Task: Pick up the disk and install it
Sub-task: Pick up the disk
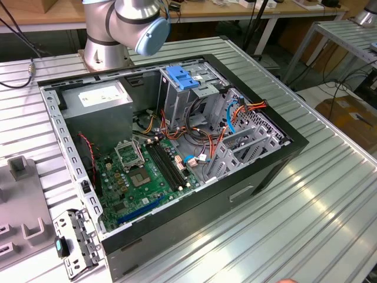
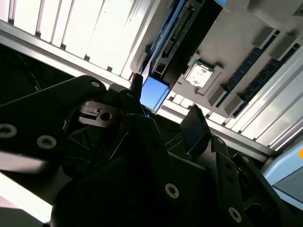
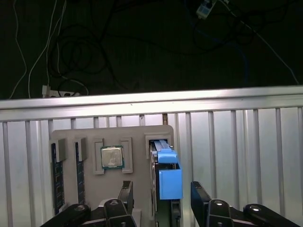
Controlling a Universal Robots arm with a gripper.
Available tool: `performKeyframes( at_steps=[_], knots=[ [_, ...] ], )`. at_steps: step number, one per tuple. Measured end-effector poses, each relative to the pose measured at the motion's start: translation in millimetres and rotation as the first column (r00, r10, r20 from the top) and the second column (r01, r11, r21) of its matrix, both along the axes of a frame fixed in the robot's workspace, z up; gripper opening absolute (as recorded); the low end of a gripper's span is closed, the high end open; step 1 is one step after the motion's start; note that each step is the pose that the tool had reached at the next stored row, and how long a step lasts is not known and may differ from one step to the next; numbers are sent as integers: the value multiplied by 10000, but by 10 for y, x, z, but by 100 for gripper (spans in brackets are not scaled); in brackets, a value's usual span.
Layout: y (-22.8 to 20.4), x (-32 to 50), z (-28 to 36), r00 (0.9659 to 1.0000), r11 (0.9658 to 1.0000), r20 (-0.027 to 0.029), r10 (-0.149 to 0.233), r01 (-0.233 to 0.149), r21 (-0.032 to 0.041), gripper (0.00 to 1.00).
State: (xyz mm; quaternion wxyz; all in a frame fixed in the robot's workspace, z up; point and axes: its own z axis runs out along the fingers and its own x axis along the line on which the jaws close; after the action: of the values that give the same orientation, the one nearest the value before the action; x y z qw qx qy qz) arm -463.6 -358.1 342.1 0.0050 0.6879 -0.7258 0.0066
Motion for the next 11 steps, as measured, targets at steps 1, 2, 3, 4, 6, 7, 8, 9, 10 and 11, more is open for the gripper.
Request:
performKeyframes(
  at_steps=[1, 2, 3, 4, 6, 7, 8, 9, 10, 11],
  knots=[
    [1, 0, -17, 10000, 10000, 6, 1, -1, 0, 60],
    [3, -1, -36, 10000, 10000, 11, 3, -3, 0, 60],
    [11, -3, -56, 10000, 10000, 22, 11, -11, 0, 60],
    [23, -2, -78, 10000, 10000, 32, 19, -19, 0, 60],
    [24, -2, -96, 10000, 10000, 43, 20, -20, 0, 60],
    [24, -2, -96, 10000, 10000, 43, 20, -20, -1, 60],
    [25, -3, -96, 10000, 10000, 45, 19, -19, -1, 60],
    [25, -3, -97, 10000, 10000, 46, 19, -19, 0, 60],
    [25, -3, -97, 10000, 10000, 47, 19, -19, 0, 60],
    [25, -3, -97, 10000, 10000, 46, 19, -19, 0, 60]
  ],
)
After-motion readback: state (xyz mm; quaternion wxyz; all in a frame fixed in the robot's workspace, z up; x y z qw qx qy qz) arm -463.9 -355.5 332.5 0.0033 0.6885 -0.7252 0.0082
